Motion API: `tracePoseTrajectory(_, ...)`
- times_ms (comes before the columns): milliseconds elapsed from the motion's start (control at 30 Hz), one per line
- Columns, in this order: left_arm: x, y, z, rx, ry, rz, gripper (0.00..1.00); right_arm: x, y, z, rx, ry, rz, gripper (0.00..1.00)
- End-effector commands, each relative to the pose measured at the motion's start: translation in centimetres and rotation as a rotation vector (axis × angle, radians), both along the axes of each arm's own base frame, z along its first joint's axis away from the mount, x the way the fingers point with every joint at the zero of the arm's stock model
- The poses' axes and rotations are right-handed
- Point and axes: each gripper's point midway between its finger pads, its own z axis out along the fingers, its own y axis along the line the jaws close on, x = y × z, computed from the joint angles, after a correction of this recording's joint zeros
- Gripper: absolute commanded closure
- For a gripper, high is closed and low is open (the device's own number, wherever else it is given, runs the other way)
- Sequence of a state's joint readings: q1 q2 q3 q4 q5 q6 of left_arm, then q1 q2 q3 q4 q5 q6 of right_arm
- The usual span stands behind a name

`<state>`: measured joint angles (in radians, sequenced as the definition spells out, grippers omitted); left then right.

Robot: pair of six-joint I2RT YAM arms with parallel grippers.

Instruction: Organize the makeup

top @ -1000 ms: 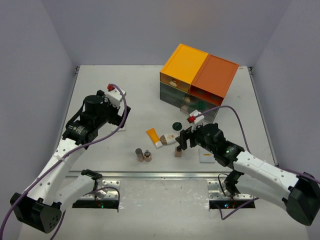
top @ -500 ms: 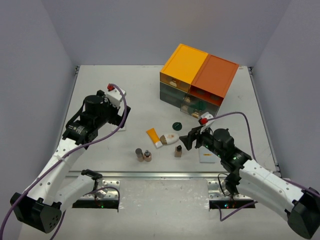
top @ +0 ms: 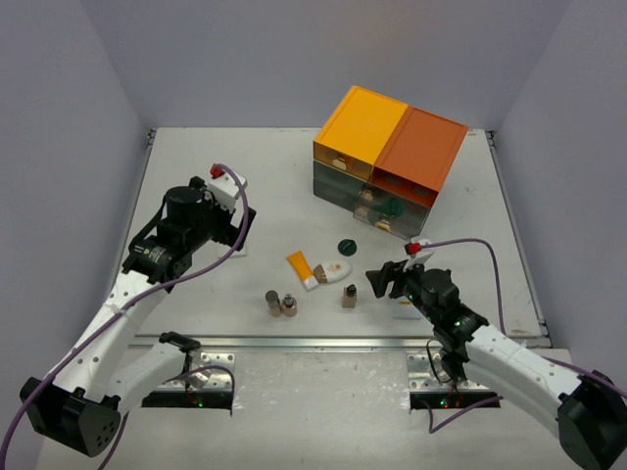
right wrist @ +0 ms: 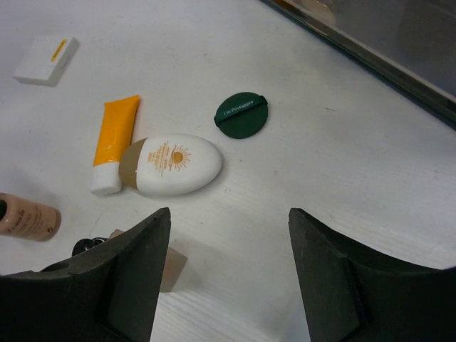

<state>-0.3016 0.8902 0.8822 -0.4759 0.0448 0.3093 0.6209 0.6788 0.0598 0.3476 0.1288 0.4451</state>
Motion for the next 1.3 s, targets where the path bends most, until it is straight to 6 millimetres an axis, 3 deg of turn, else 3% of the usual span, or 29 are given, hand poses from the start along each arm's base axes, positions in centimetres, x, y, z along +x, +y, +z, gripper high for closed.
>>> tracePoseTrajectory(0,0.3,-0.4,2.0,-0.023,-0.058,-0.013,0.0,0.7,-0.4,1.3,0.112,-0.133,-0.048,0.34)
tracePoseTrajectory(433,0.4,-0.5,1.7,-0.022,-0.05,-0.015,0.0,0.7,-2.5,-1.2,0.186,-0.091,-0.187,0.34)
tracePoseTrajectory(767,0.5,-0.6,1.4,-0.019,-0.042,-0.02,0.0,0.5,-2.1,-0.3,0.21,-0.128,-0.159,0.35)
tracePoseTrajectory(1000,1.0,-1.6,1.7,-0.024,-0.004,-0.065,0.0,1.0,-3.1,-0.3,0.203,-0.133,-0.221,0.36)
tracePoseTrajectory(1267,1.1,-1.6,1.7,-0.023,-0.007,-0.065,0.0,1.7,-2.2,0.1,0.196,-0.119,-0.206,0.36)
